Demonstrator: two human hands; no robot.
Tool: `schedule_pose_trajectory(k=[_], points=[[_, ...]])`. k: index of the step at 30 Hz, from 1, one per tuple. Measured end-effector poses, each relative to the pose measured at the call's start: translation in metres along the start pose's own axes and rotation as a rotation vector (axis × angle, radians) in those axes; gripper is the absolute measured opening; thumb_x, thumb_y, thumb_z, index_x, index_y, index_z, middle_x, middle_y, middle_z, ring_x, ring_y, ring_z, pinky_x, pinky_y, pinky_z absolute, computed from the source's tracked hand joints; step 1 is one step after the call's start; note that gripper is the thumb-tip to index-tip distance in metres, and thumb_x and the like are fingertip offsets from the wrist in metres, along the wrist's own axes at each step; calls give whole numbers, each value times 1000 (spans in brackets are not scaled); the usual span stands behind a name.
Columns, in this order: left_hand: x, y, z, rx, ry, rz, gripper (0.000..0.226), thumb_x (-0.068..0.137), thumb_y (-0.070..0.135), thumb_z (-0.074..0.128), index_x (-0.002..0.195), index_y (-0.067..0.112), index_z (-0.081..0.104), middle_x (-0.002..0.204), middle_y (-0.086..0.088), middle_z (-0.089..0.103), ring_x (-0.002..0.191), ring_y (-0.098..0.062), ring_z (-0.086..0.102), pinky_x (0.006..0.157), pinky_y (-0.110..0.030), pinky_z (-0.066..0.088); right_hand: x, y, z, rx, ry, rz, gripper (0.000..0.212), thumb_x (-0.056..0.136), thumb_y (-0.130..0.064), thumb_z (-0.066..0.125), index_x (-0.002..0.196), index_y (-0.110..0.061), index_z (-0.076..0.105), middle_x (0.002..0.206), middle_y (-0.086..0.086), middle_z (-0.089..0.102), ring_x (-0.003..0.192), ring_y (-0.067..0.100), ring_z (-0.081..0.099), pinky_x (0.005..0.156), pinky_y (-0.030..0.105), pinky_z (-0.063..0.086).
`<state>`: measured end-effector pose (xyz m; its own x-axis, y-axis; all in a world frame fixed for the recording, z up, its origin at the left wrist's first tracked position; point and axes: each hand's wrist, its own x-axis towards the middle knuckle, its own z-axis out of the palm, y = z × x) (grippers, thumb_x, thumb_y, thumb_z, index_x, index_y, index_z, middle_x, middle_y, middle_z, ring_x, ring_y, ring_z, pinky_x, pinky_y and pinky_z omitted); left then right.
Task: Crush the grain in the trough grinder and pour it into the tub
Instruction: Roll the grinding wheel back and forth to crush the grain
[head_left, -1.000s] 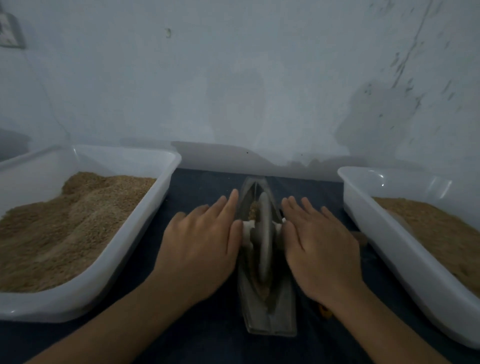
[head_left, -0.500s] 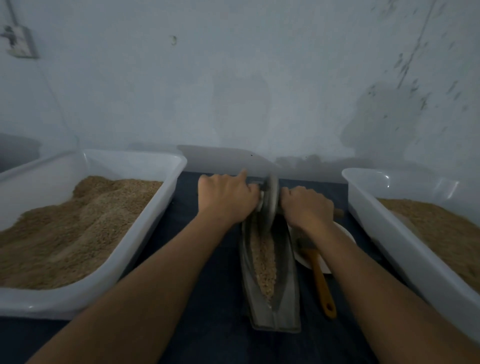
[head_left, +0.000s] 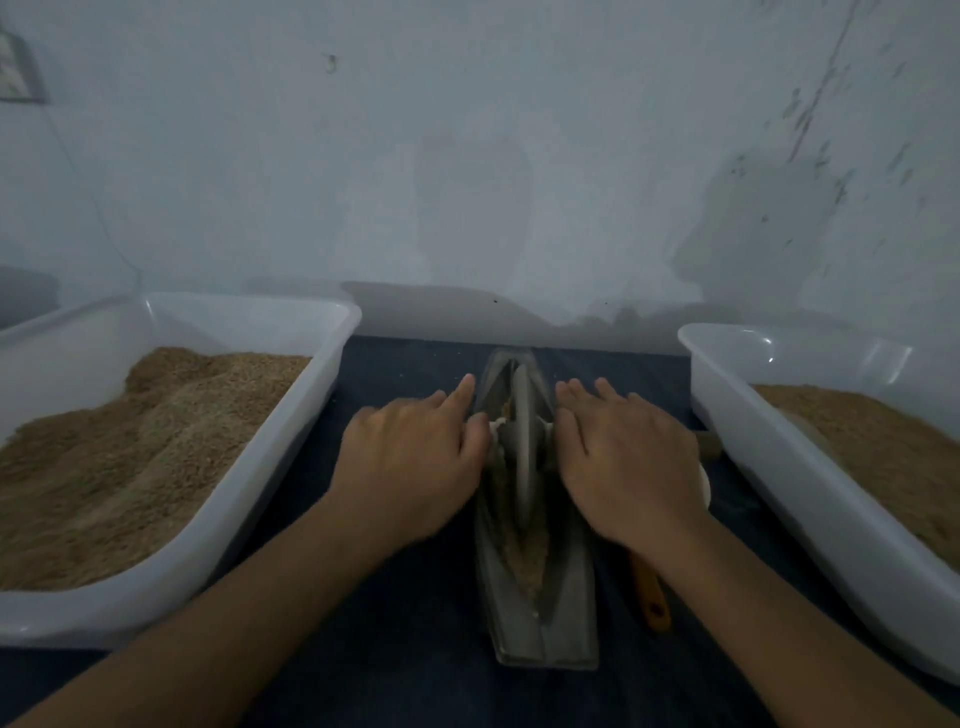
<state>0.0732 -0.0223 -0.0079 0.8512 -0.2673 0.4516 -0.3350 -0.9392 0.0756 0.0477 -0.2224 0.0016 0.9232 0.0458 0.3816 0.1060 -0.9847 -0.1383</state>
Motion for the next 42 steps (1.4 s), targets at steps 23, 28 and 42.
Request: schedule_pose_trajectory(k=[23,28,42], points=[[-18,0,-6,26,55,9,70,101,49,11,150,20,52,117,6,73,85,-15,66,62,-32,35,-13,-3,-3,-29,61,-70,66,105,-46,10,155,-20,44,160,-2,43,153,18,30,125,42,27],[67,-1,15,180,-145,-64,46,104,39,20,111,23,62,121,-6,70,95,-33,65,67,-38,34,56,8,12,27,-84,147,55,107,-38,18,107,-21,71,117,1,70,135,30,50,94,46,42],[-55,-2,-8,-56,207,97,56,106,39,30,146,9,56,120,-1,76,90,-16,73,82,-39,57,-49,-1,-9,-84,224,-163,63,108,-44,17,156,-13,42,158,3,45,151,19,36,122,42,33]])
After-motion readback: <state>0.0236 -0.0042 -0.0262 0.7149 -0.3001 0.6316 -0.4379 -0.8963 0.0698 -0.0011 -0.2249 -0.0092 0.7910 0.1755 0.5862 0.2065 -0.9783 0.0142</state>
